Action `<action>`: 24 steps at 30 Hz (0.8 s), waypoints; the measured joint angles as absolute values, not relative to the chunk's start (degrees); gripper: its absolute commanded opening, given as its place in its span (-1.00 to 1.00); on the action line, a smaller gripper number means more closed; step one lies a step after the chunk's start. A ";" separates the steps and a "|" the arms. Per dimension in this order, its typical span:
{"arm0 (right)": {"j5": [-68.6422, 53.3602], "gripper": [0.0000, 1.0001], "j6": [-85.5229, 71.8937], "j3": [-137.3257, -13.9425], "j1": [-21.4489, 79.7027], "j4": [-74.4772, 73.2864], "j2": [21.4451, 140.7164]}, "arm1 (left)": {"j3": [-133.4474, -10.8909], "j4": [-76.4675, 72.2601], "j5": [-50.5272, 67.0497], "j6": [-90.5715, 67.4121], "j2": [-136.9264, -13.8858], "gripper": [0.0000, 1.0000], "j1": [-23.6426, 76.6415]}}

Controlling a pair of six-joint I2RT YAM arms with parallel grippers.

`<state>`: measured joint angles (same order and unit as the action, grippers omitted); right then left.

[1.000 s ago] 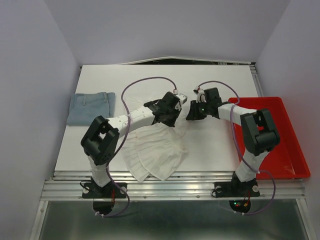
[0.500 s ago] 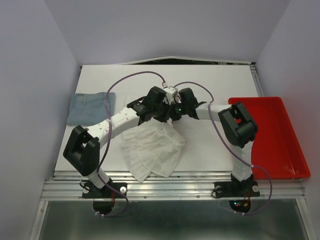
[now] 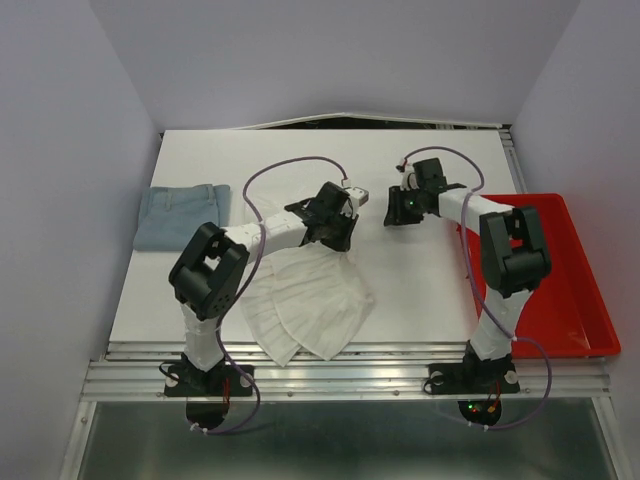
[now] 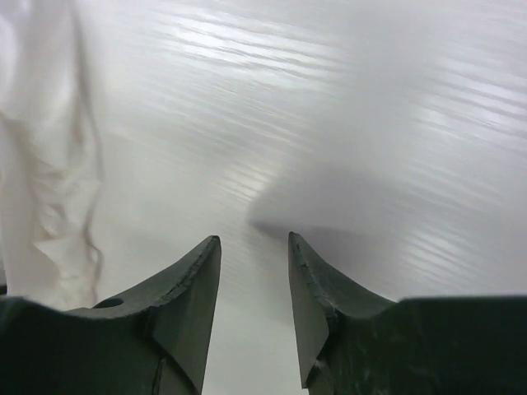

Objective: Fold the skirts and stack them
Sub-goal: Flatten the skirt out

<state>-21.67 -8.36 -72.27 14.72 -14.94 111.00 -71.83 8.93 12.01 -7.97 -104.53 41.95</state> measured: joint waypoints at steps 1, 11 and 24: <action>-20.01 -0.10 -6.81 -72.27 13.47 -16.58 110.30 | -73.47 9.10 12.19 -7.97 -107.22 -0.60 42.00; -22.24 0.42 8.10 -71.33 8.73 -30.33 99.39 | -81.17 9.04 15.16 -0.89 -111.02 0.76 43.70; -29.28 0.29 42.41 -56.27 22.65 -27.33 75.57 | -61.23 27.18 23.81 28.42 -70.91 0.51 40.47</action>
<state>-29.28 42.41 -56.27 22.65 -27.33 75.57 -61.23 27.18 23.81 28.42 -70.91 40.47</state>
